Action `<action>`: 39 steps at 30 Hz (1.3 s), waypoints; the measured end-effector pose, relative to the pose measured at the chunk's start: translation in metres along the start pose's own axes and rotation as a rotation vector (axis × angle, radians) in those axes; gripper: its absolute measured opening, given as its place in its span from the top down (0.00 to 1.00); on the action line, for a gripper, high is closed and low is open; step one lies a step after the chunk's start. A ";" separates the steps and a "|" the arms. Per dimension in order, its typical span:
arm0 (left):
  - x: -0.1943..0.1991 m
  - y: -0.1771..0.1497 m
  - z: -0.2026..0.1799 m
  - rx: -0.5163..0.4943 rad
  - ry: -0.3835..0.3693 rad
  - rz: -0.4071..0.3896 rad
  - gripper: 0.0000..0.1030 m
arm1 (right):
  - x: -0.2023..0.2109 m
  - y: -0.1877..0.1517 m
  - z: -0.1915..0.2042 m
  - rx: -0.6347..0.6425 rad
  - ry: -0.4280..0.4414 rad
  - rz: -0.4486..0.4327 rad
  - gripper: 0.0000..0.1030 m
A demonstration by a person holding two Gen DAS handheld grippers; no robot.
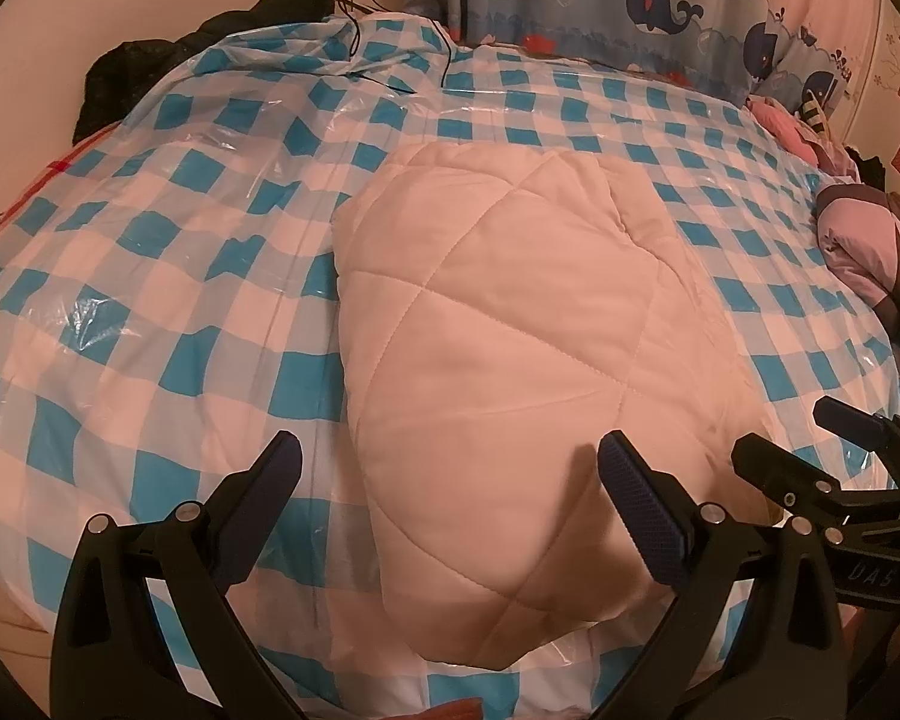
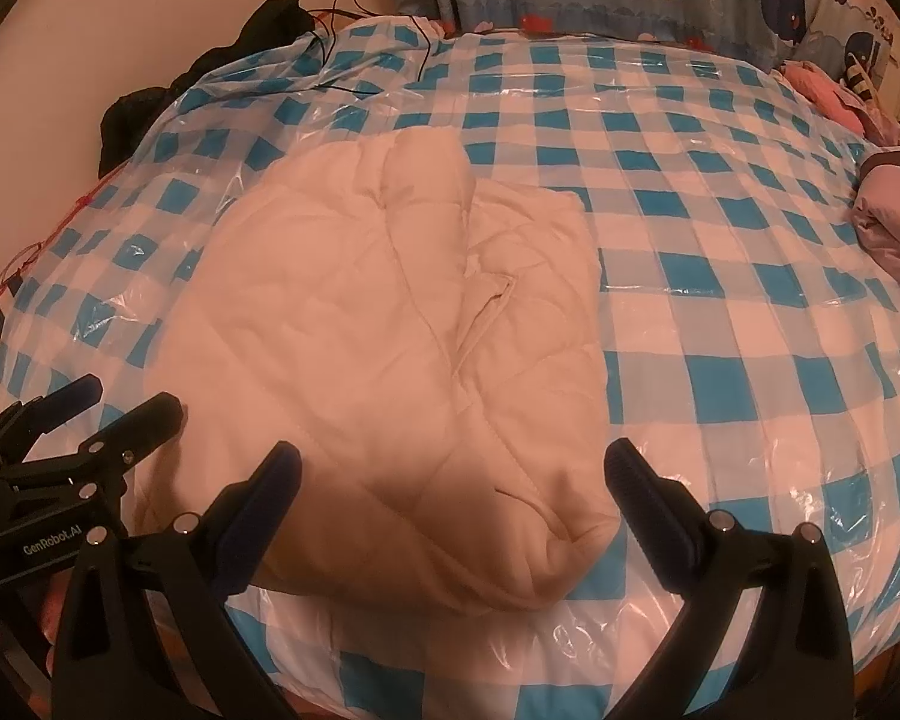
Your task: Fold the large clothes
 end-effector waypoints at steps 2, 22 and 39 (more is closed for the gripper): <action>0.000 0.000 0.000 0.002 0.000 0.000 0.08 | 0.000 -0.001 0.000 0.001 -0.003 0.006 0.05; -0.004 -0.003 -0.004 -0.001 -0.005 0.012 0.08 | -0.005 0.004 -0.002 0.018 -0.026 0.068 0.05; -0.005 -0.002 -0.003 -0.002 -0.005 0.015 0.08 | -0.014 0.005 0.004 0.044 -0.048 0.145 0.05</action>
Point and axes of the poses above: each gripper's, at about its wrist camera, not at the fingertips, and x roughly against the way its jaws point, z to its left, y to its top, the point moved 1 cm from there along -x, roughly the way its jaws point, and after that the axes turned 13 degrees about y, right-handed, at the moved point
